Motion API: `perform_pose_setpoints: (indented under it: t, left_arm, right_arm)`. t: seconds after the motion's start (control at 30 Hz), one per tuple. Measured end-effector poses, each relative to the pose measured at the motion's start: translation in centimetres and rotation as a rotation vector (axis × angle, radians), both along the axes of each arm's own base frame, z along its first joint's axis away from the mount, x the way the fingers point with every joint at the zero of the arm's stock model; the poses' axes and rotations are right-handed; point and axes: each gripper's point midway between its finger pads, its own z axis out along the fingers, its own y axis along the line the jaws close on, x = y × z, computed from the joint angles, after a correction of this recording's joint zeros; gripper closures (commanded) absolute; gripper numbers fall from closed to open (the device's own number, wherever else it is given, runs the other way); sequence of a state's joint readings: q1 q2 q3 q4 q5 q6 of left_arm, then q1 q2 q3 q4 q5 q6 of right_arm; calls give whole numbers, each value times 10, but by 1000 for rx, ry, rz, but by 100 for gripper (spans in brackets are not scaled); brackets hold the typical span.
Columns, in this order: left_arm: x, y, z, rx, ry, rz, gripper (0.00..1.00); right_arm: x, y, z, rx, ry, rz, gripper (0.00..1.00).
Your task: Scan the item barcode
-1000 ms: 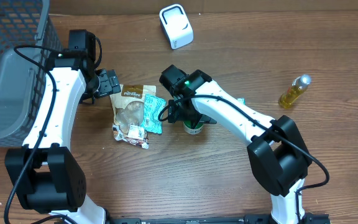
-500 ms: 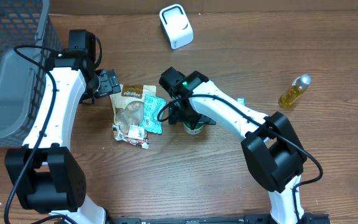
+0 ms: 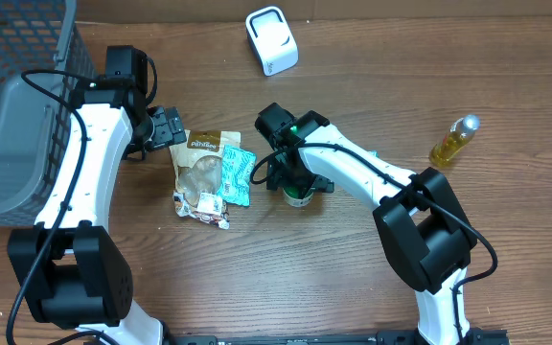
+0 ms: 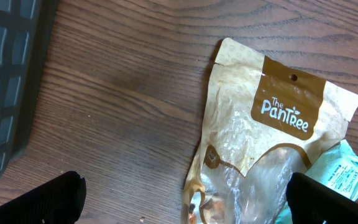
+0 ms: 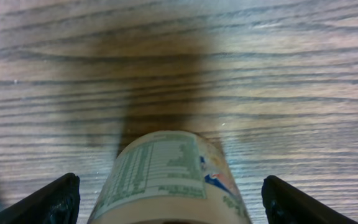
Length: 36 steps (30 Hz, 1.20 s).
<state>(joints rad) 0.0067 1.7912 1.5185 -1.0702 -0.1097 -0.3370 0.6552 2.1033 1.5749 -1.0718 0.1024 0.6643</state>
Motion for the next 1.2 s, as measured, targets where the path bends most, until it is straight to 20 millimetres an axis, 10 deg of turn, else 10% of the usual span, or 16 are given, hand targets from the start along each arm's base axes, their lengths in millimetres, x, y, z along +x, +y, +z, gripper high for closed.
perform_pose_setpoints:
  t: [0.77,1.2]
  left_arm:
    - [0,0,0,0,0,0,0]
    - [0,0,0,0,0,0,0]
  right_arm:
    - [-4,3,0,18,22,43,37]
    - [-6,2,0,13,34,44,29]
